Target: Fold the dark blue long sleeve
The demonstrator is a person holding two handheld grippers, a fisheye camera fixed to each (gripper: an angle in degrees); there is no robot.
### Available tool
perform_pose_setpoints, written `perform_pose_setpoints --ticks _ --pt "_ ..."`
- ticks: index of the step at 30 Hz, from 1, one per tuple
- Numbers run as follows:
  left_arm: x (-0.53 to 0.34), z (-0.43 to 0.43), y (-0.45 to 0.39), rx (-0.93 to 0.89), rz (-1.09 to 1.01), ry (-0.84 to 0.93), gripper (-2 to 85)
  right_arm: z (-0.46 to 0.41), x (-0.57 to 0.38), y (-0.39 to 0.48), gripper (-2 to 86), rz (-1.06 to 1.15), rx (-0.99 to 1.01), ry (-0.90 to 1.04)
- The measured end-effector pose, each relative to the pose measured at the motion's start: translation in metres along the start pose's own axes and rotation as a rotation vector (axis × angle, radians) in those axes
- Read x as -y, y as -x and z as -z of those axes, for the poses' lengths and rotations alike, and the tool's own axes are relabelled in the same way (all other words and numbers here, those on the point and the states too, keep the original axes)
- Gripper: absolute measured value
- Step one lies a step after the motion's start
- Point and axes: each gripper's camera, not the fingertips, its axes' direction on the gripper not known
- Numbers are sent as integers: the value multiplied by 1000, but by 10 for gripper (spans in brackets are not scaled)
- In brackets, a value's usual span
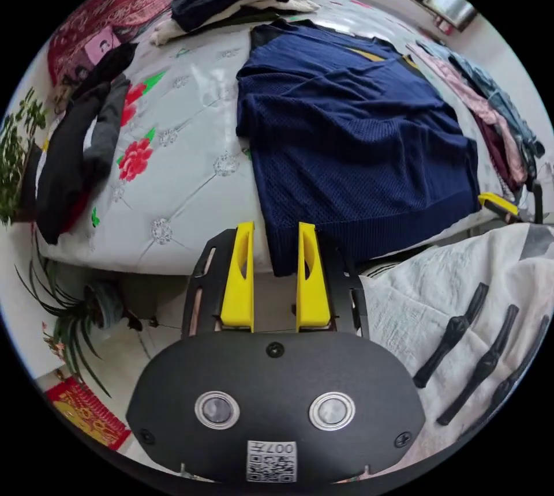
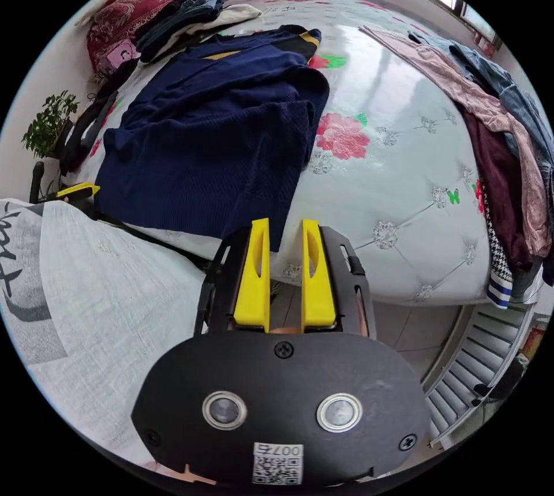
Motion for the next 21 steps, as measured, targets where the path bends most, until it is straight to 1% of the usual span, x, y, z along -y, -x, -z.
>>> perform_pose_setpoints --ticks 1,2,3,4,6,7,8,9,10,11,12,13,15,18,21 --pt "4 5 -13 49 -102 11 65 1 1 1 24 9 -5 7" --pt "5 7 -19 80 -151 17 49 6 3 1 16 13 -26 13" --pt "6 11 -28 139 -228 33 16 13 4 -3 9 33 -5 11" --pt "7 17 -27 160 -262 49 7 18 4 -6 7 33 18 9" --pt "9 32 6 5 -190 52 -1 43 0 -31 1 -6 165 -31" --pt "8 47 45 -214 -75 14 -3 52 -2 -40 0 -25 211 -54" --pt "3 64 89 -439 55 -67 -5 72 -7 -60 -1 -72 304 -112" --pt "-2 74 111 -538 116 -121 -6 94 -13 -82 -2 -126 396 -181" --pt "-13 92 151 -728 193 -240 -7 106 -17 -93 -2 -153 444 -219" --pt "-24 111 183 -902 208 -359 -7 130 -25 -116 -2 -194 546 -308" --pt "-29 120 197 -966 201 -411 -7 152 -35 -136 -3 -218 658 -392" --pt "-38 138 219 -1047 167 -487 -8 162 -40 -144 -3 -223 704 -428" --pt "-54 162 247 -1089 139 -562 -8 196 -64 -169 -3 -226 832 -552" --pt "-73 179 275 -1120 105 -553 -7 217 -91 -188 -3 -242 947 -591" --pt "-79 177 286 -1107 105 -514 -7 219 -105 -192 -3 -256 961 -550"
